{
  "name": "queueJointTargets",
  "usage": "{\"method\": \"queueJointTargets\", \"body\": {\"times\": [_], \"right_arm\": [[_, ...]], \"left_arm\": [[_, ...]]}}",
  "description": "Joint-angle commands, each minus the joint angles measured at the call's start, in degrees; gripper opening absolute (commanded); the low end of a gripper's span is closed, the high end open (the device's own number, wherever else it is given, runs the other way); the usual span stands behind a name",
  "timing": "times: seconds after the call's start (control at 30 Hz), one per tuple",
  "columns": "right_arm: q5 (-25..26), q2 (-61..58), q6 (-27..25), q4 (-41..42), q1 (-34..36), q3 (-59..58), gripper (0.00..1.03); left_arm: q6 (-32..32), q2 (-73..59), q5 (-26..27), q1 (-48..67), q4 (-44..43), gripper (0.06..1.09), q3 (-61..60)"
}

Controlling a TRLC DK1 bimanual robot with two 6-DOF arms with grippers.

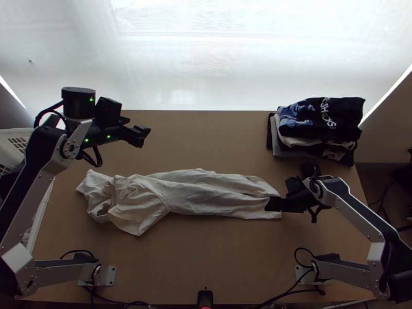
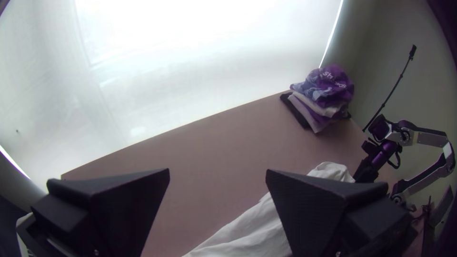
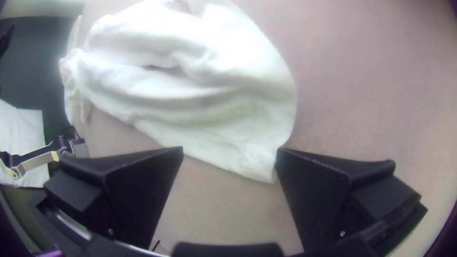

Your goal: Fold the t-shirt

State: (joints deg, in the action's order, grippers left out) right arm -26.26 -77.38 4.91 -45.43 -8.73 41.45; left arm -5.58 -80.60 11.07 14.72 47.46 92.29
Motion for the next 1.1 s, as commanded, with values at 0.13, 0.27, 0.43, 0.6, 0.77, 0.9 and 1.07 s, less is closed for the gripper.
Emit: {"method": "queueJointTargets", "body": {"times": [0.13,0.27,0.43,0.6,0.77,0.9,1.07], "right_arm": [[0.0,1.9,0.4,2.3,-0.8,0.2,0.51],[0.1,1.5,0.3,2.3,-0.8,-0.3,0.51],[0.1,1.0,0.2,2.3,-0.8,-1.0,0.51],[0.2,1.6,0.2,3.4,-0.6,-0.9,0.02],[1.3,2.2,0.2,3.5,-0.3,-1.5,0.03],[1.3,2.3,0.2,3.8,0.6,-1.5,0.03],[1.4,2.3,0.2,4.3,1.6,-1.8,0.03]], "left_arm": [[0.0,0.8,-0.1,-0.3,0.2,1.04,-0.2],[0.0,1.0,-0.1,-0.6,0.3,1.04,-0.2],[0.0,1.1,-0.1,-1.4,0.6,1.04,-0.1],[0.4,1.2,0.0,-4.1,1.5,1.04,-2.6],[2.2,1.2,5.2,-12.4,5.5,1.04,-8.7],[0.8,3.7,9.2,-18.0,8.4,1.04,-15.2],[-5.8,7.3,11.1,-23.6,9.4,1.04,-24.4]]}}
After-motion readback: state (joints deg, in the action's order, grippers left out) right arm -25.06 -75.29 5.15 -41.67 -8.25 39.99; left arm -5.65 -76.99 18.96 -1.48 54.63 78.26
